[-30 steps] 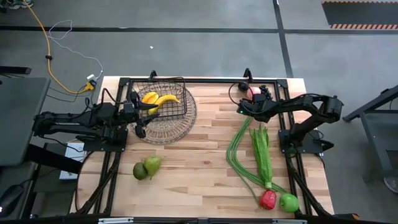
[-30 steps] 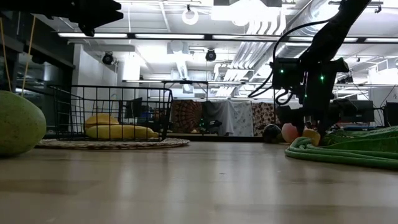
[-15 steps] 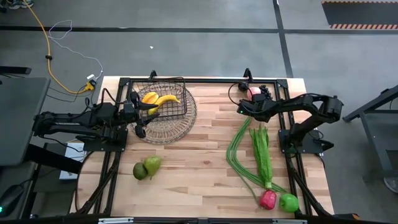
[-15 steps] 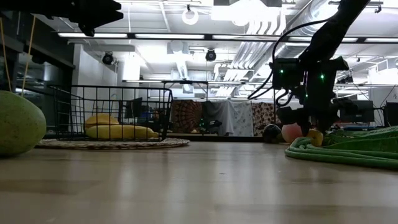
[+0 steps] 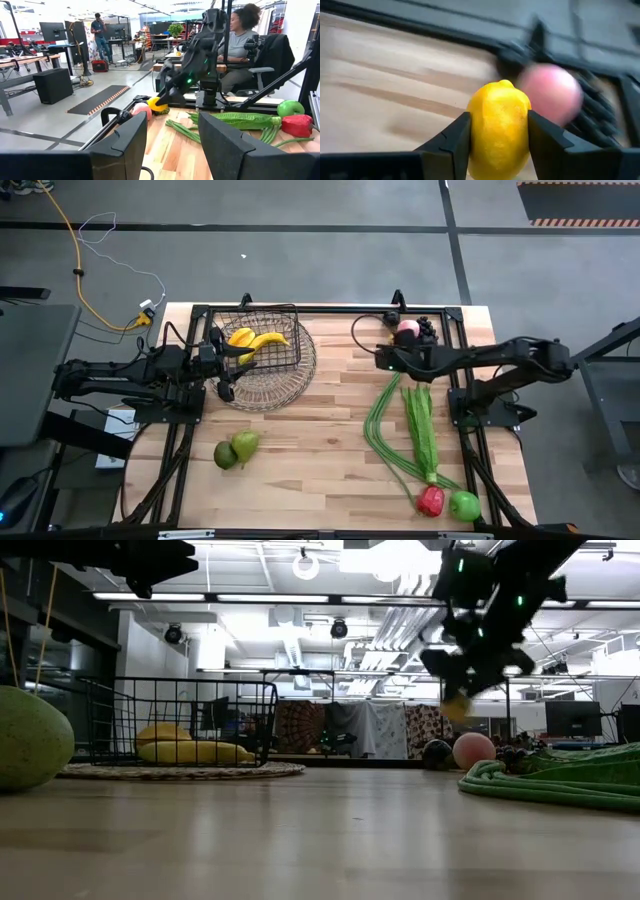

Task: Build produce basket
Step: Put the yellow lemon into the wire basket

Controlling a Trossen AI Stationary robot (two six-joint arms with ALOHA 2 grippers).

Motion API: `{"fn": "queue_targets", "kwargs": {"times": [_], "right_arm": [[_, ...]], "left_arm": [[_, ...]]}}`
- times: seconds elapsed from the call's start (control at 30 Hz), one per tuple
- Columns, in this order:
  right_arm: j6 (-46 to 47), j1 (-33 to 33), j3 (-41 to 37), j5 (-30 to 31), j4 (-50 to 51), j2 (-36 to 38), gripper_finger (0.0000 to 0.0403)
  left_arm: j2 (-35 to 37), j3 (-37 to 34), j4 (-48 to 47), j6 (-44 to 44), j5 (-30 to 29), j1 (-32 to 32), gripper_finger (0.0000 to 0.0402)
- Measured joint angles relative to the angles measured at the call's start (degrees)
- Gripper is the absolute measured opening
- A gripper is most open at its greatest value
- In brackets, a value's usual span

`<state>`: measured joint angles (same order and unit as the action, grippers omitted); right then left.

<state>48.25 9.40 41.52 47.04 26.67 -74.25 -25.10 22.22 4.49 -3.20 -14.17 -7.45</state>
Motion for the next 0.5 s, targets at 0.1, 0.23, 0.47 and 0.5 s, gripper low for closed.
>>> {"fn": "queue_targets", "kwargs": {"times": [0.1,0.23,0.47,0.5], "right_arm": [[-10.8,-3.3,0.0,-1.2,-10.8,2.1,0.0148],[-24.6,-5.9,-0.1,-7.3,-25.9,2.1,0.0145],[-38.2,-5.6,-0.1,-19.7,-43.1,-3.0,0.0151],[-39.4,-5.2,-0.1,-21.6,-45.1,-4.1,0.0151]], "left_arm": [[0.0,0.0,0.0,0.0,0.1,0.0,0.0166],[0.0,0.0,0.0,1.1,0.1,0.0,0.0166],[0.0,0.0,-0.7,1.6,0.5,0.0,0.0166],[0.0,0.0,-1.0,1.5,1.0,0.0,0.0166]]}}
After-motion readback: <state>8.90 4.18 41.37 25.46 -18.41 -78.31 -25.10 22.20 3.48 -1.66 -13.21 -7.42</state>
